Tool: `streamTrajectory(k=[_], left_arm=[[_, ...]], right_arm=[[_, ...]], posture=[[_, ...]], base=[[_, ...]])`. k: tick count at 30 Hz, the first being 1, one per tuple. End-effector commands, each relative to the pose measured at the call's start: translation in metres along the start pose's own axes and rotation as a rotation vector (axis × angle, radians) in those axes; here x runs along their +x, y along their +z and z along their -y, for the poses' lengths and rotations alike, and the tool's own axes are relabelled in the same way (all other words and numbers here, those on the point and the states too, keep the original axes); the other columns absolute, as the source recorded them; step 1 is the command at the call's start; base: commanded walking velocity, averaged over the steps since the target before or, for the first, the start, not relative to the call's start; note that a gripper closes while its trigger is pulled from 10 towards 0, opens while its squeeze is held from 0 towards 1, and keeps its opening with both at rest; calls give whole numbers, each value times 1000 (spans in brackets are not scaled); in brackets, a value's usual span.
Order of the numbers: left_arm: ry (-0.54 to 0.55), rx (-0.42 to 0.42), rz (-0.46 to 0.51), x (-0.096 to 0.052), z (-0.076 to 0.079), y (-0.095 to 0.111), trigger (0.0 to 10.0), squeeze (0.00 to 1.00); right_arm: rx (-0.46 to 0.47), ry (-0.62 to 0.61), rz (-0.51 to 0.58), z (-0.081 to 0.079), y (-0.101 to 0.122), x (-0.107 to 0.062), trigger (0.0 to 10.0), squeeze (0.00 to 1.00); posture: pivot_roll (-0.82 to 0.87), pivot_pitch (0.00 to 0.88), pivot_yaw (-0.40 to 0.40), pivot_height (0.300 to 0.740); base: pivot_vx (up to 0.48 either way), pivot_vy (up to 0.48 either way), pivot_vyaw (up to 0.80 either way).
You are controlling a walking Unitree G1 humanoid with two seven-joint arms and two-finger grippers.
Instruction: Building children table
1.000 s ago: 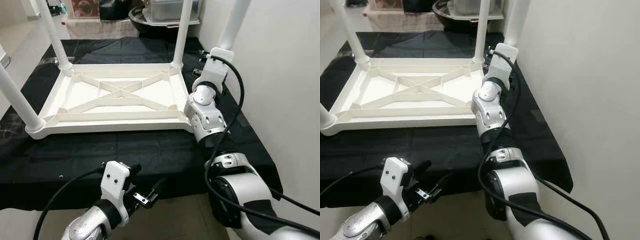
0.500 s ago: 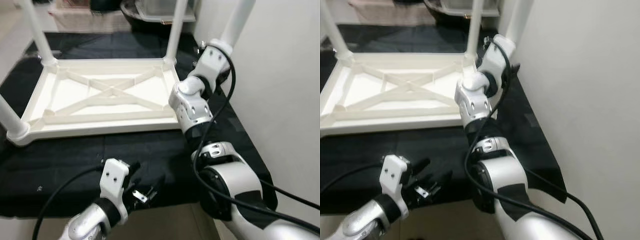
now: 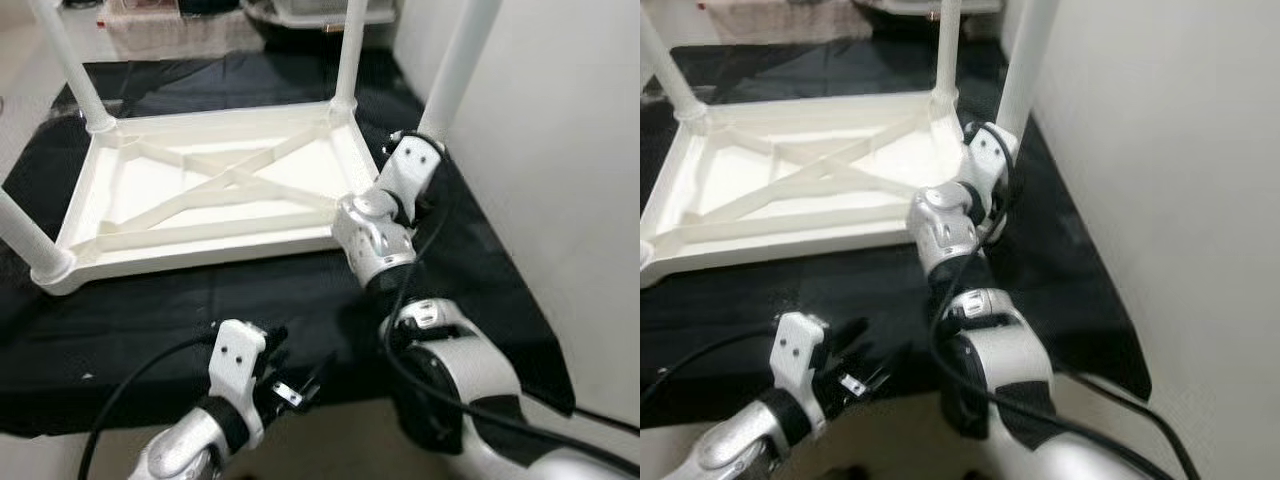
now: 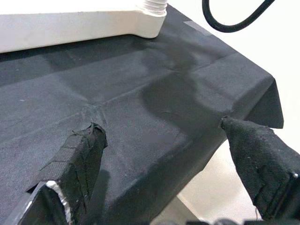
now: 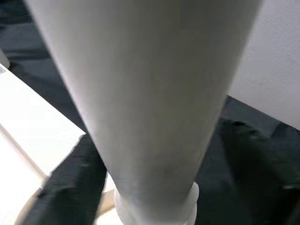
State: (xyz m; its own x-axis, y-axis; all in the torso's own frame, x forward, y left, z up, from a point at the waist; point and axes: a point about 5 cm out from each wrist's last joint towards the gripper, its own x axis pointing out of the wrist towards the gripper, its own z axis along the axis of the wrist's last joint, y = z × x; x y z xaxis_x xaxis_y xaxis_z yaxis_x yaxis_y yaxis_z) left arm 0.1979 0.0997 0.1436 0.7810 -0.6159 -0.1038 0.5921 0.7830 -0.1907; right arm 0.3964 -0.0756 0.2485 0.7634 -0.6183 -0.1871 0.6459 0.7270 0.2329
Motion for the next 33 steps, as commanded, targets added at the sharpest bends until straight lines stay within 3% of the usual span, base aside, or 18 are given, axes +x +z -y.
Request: streamTrajectory(k=[1,3,4,5,6,8,10,15,19,21,23,27,33], left_arm=[[-7,-3,-13,0,1,-4,10000,0],[-7,-4,-12,0,1,-4,10000,0],[-6,-5,-12,0,1,-4,10000,0],[-6,-5,-12,0,1,-4,10000,0],[-5,-5,-12,0,0,-4,10000,0],[-4,-6,-12,1,0,-5,10000,0],[-4,-7,-12,1,-1,-5,10000,0],[-7,-7,-12,1,-1,-6,10000,0],[-8,-6,-12,2,-1,-6,10000,0],[-8,-6,-12,2,-1,-6,10000,0],[-8,-5,-12,3,-2,-7,10000,0],[-9,-3,-11,3,-2,-7,10000,0],[-11,2,-9,3,-2,-7,10000,0]], right_arm=[[29,-3,3,2,4,3,10000,1000],[35,28,20,1,6,3,10000,1000],[41,57,37,0,8,2,10000,227],[41,57,37,0,8,2,10000,227],[39,99,54,-1,9,2,10000,0],[38,127,63,-2,10,2,10000,0],[33,299,96,-2,6,5,10000,0],[37,471,152,2,1,9,10000,0],[34,611,135,9,-10,15,10000,0],[34,611,135,9,-10,15,10000,0],[19,746,119,16,-21,19,10000,0],[-12,791,126,22,-25,23,10000,0],[-94,793,148,50,-26,50,10000,0]], posture=[[112,191,-39,740],[112,191,-39,740],[109,190,-37,740],[109,190,-37,740],[108,187,-37,740],[108,187,-37,740],[98,182,-33,740],[98,174,-30,740],[97,165,-31,740],[97,165,-31,740],[99,158,-31,740],[99,155,-30,740],[101,147,-28,740]], base=[[0,0,0],[0,0,0],[0,0,0],[0,0,0],[0,0,0],[0,0,0],[0,0,0],[0,0,0],[0,0,0],[0,0,0],[0,0,0],[0,0,0],[0,0,0]])
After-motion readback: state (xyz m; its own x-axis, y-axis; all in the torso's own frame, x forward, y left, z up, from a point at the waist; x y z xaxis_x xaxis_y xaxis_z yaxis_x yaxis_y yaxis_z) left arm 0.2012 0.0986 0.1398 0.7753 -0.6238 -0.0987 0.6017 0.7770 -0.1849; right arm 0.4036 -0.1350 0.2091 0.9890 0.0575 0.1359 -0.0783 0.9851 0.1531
